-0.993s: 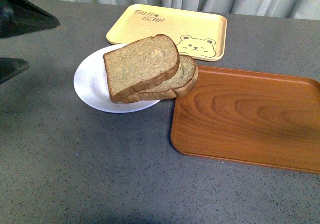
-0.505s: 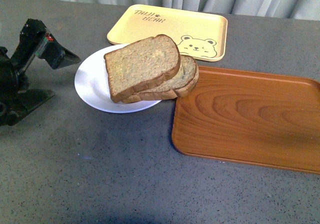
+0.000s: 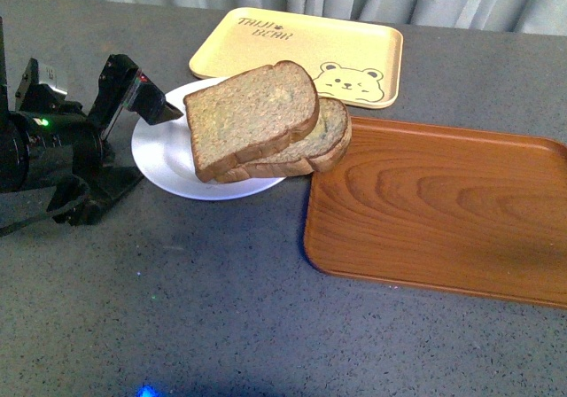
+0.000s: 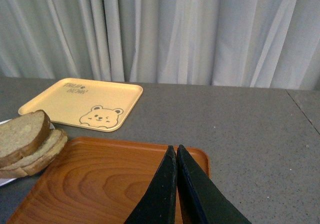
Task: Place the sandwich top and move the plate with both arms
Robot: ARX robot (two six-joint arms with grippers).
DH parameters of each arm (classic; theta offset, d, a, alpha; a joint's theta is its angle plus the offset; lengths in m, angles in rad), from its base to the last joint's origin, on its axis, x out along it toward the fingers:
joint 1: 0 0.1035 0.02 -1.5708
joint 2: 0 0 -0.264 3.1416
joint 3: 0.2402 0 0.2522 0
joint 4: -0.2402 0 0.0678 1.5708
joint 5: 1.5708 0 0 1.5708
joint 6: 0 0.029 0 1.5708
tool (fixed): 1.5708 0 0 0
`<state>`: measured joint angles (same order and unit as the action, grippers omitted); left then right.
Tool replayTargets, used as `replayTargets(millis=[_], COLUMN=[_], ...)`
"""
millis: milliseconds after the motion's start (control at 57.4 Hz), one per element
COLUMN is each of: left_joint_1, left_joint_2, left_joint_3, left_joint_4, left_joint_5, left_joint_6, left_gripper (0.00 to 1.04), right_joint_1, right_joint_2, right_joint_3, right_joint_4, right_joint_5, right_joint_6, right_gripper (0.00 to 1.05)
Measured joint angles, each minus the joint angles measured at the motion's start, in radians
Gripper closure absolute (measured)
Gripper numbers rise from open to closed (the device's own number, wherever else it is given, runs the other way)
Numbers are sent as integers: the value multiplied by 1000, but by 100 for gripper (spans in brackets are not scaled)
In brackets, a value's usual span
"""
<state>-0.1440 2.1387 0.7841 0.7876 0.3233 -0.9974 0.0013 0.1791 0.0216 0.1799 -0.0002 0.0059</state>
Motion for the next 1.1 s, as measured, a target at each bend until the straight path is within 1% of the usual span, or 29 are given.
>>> replayTargets(millis=[35,87,122,383,471,540,575,680,714,836,854,871,924,976,1011,1063,1098], left_joint_1=[0,0,0,1,1,1,1,1,0,-4,-5,-6,-7,-8,-8,-11,-11], left_joint_2=[3,9,11,27,32,39,45,56,57,57,58,58,58,58,58,54,52], left_joint_3=[2,3,3,2,0,-4,-7,-13,-14,-19,-21,-22,-25,-29,-34,-40,-43], left_joint_4=[5,20,27,64,71,76,78,82,84,92,95,96,99,106,114,132,139], left_joint_5=[-3,-6,-7,-17,-18,-22,-24,-24,-23,-21,-21,-21,-21,-17,-7,-5,-5], left_joint_6=[-19,-46,-56,-148,-163,-175,-180,-193,-195,-200,-201,-201,-201,-201,-205,-218,-221], left_gripper=[9,9,9,9,14,23,30,47,52,70,75,79,89,98,102,103,103], right_joint_1=[0,0,0,0,0,0,0,0,0,0,0,0,0,0,0,0,0], right_joint_2=[-19,-88,-126,-172,-173,-173,-173,-173,-173,-173,-173,-173,-173,-173,-173,-173,-173], right_joint_3=[0,0,0,0,0,0,0,0,0,0,0,0,0,0,0,0,0], right_joint_4=[-21,-119,-158,-178,-178,-179,-179,-179,-179,-179,-179,-179,-179,-179,-179,-179,-179], right_joint_5=[0,-2,2,0,0,0,0,0,0,0,0,0,0,0,0,0,0], right_joint_6=[0,0,0,0,0,-2,-2,-2,-2,-2,-2,-2,-2,-2,-2,-2,-1], right_gripper=[103,103,103,103,103,102,97,81,74,57,53,48,37,30,23,13,9])
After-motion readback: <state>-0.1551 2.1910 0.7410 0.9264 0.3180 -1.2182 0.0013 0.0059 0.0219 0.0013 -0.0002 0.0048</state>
